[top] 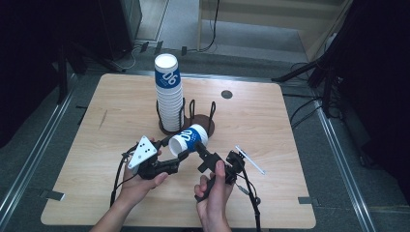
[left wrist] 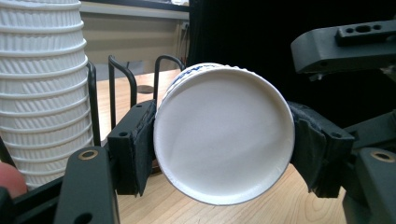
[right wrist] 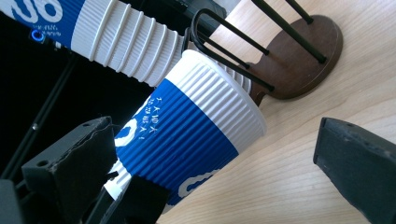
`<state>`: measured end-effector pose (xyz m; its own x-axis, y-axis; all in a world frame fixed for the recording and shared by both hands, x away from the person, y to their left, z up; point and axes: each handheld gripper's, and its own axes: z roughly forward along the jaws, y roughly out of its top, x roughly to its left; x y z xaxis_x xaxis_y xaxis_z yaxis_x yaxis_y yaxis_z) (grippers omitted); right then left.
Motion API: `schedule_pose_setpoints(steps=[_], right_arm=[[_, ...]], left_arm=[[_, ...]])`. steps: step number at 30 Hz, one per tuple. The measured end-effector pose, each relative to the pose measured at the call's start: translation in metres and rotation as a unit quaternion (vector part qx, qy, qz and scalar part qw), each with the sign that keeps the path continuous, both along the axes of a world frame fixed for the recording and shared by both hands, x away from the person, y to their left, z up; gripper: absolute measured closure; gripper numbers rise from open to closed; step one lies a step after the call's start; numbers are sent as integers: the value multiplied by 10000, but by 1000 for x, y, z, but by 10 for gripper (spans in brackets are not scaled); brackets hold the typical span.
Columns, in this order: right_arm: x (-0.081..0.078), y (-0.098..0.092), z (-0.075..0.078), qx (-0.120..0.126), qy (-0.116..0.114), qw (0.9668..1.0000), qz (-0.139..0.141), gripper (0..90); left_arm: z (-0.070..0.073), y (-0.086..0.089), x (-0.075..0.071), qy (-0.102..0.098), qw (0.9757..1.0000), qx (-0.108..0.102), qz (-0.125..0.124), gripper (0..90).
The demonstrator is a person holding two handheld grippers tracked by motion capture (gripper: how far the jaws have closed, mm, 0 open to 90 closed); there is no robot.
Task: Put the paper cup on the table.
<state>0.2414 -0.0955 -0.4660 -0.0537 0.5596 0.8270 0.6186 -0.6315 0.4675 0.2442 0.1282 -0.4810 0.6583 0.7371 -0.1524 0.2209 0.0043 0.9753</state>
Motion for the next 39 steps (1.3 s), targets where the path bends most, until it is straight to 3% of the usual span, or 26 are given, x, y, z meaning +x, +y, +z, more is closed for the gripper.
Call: schedule_pose_setpoints(steps=[9, 18, 32, 39], right_arm=[[3, 6, -3, 649, 313, 9974, 4, 0], [10, 5, -11, 1374, 651, 9884, -15, 0], [24, 7, -18, 1942, 838, 9774, 17, 0], [31, 9, -23, 2254, 968, 9693, 188, 0]], left_arm=[[-3, -4, -1, -44, 9999, -125, -19, 309], [-5, -7, -2, -79, 9999, -142, -56, 309], [-5, -12, -4, -196, 9996, -168, -152, 309], [-7, -13, -4, -258, 9994, -172, -171, 309]])
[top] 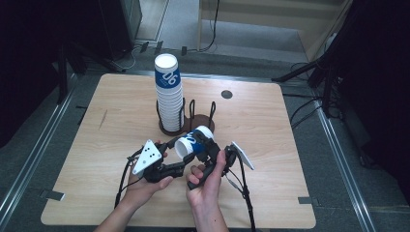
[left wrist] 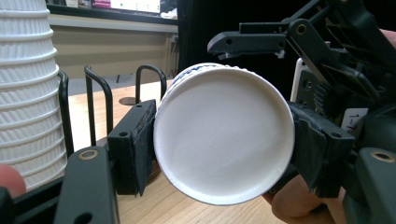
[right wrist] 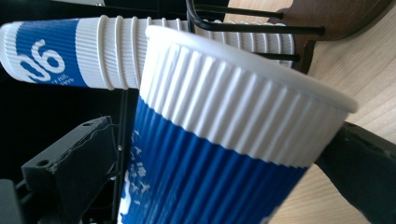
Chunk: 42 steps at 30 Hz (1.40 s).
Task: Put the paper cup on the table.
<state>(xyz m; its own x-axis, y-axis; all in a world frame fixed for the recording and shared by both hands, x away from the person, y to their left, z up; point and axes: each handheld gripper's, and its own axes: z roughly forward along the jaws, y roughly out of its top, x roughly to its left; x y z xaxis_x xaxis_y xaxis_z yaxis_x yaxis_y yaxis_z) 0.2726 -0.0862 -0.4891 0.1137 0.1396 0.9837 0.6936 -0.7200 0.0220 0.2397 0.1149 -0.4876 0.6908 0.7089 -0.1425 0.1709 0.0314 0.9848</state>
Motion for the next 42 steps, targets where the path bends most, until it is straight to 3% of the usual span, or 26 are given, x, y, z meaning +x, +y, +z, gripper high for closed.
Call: schedule_pose_setpoints(steps=[4, 12, 16, 21, 23, 28, 34, 38, 42], right_arm=[[3, -1, -2, 158, 7, 9999, 61, 19], [4, -1, -7, 545, 73, 9983, 184, 193], [3, -1, -5, 526, -12, 9984, 190, 215], [2, -2, -5, 416, -135, 9988, 205, 227], [3, -4, -4, 363, -200, 9990, 149, 229], [7, -10, 2, 81, -451, 9989, 57, 231], [8, -16, 12, -434, -832, 9956, -63, 232], [8, -21, 18, -841, -1135, 9898, -178, 232], [9, -25, 24, -1317, -1381, 9812, -302, 230]], left_arm=[[0, -1, -1, -39, 10000, -12, -36, 309], [-1, 2, -2, -49, 10000, -38, -49, 308], [-2, 3, -3, -90, 9999, -35, -72, 301], [-2, 7, -2, 139, 9996, -172, -175, 294], [-1, 9, -2, 130, 9996, -185, -180, 263], [0, 13, -2, 258, 9993, -186, -190, 131], [1, 14, -5, 485, 9987, 30, 171, 98], [2, 16, -6, 657, 9974, -8, 284, 92], [2, 18, -5, 743, 9967, -19, 316, 63]])
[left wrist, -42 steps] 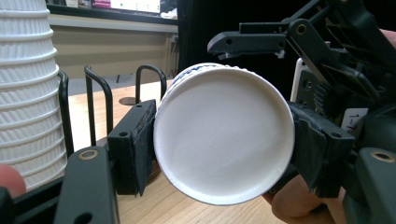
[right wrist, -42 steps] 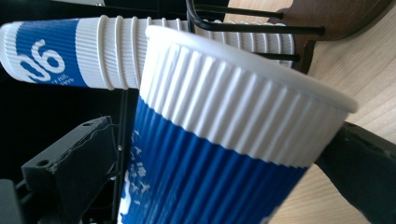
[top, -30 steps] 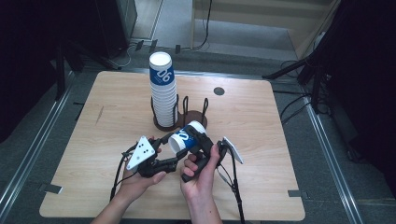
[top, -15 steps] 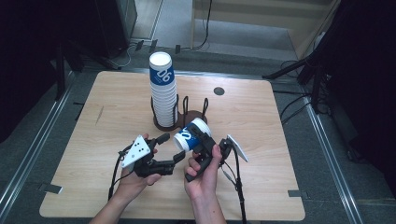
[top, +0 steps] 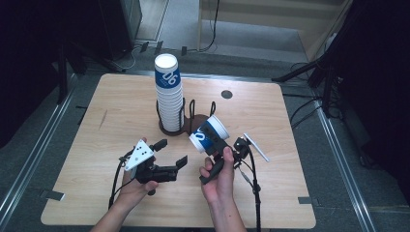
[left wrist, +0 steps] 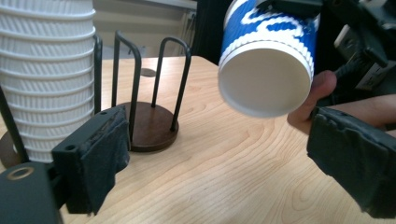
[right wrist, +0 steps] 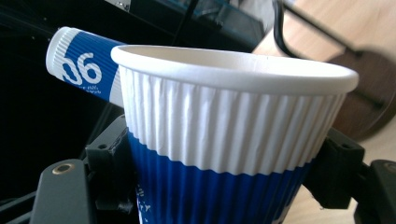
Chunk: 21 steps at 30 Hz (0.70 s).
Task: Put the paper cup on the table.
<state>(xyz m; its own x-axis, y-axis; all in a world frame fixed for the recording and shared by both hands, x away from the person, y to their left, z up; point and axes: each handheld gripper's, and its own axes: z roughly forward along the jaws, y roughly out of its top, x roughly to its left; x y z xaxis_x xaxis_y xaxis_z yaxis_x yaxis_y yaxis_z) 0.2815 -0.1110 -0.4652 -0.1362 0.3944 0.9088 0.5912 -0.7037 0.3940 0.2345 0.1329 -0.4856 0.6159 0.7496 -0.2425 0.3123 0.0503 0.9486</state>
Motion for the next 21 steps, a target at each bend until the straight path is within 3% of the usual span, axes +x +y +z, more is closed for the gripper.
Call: schedule_pose_setpoints(steps=[3, 6, 15, 16, 21], right_arm=[[1, -4, 3, -372, -262, 9989, -105, 229], [2, -6, 5, -535, -423, 9976, -150, 230], [5, -7, 10, -1436, -763, 9862, -307, 229], [5, -7, 11, -1454, -740, 9862, -296, 229], [7, -6, 11, -1771, -1029, 9781, -365, 228]], left_arm=[[-1, 2, 1, 91, 9999, -53, -36, 23], [-1, 2, 1, 141, 9999, -16, 47, 23], [-1, 5, 2, 182, 9998, -84, 91, 23], [-1, 6, 2, 180, 9998, -74, 89, 23], [-2, 8, 3, 203, 9997, -112, 108, 23]])
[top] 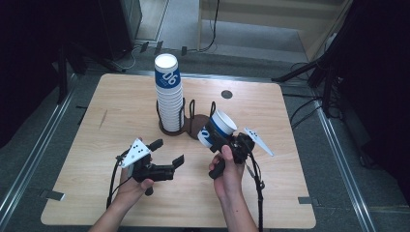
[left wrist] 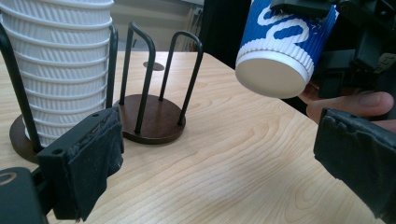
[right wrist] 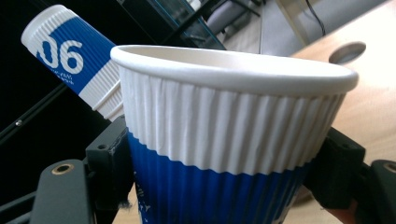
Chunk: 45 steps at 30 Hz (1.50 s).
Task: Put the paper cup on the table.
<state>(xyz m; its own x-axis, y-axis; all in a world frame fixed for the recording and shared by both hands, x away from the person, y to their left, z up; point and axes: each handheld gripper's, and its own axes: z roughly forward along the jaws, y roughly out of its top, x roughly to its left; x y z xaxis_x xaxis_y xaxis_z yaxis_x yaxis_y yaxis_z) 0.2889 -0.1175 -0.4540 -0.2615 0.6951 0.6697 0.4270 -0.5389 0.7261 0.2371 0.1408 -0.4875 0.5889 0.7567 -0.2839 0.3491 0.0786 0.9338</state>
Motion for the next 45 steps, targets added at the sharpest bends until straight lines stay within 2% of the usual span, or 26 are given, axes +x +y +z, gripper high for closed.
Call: schedule_pose_setpoints(steps=[4, 6, 7, 13, 15, 16, 22, 27, 29, 32, 35, 39, 42, 45], right_arm=[[3, -2, 0, -219, -277, 9993, -135, 229], [6, -2, 0, -502, -475, 9973, -245, 228], [7, -4, -1, -640, -516, 9962, -288, 228], [13, -12, -3, -1038, -709, 9909, -489, 228], [17, -15, -5, -1406, -843, 9847, -598, 227], [18, -15, -6, -1494, -853, 9830, -639, 227], [33, -21, -9, -1837, -949, 9753, -781, 227], [49, -23, -12, -2217, -1015, 9658, -885, 227], [55, -24, -14, -2230, -998, 9655, -903, 227], [64, -25, -18, -2343, -976, 9630, -907, 227], [73, -24, -25, -2579, -993, 9568, -908, 227], [87, -25, -34, -2804, -909, 9498, -1049, 227], [97, -28, -40, -3030, -867, 9417, -1177, 226], [104, -30, -44, -3170, -852, 9369, -1200, 226]], left_arm=[[-1, 1, 1, 6, 10000, 13, 13, 23], [-1, 2, 1, 24, 10000, -10, 33, 23], [-2, 3, 1, 20, 10000, -10, 40, 23], [-3, 6, 3, 41, 10000, -22, 66, 23], [-3, 7, 3, 39, 10000, -39, 76, 23], [-3, 8, 3, 40, 10000, -42, 76, 23], [-3, 11, 4, 55, 9999, -70, 106, 24], [-3, 15, 5, 76, 9998, -112, 148, 23], [-3, 17, 5, 66, 9998, -128, 160, 24], [-3, 19, 5, 68, 9997, -147, 181, 24], [-2, 22, 5, 74, 9996, -163, 210, 24], [-2, 26, 5, 81, 9995, -180, 234, 23], [-2, 29, 6, 88, 9994, -204, 261, 23], [-3, 32, 7, 106, 9993, -221, 298, 24]])
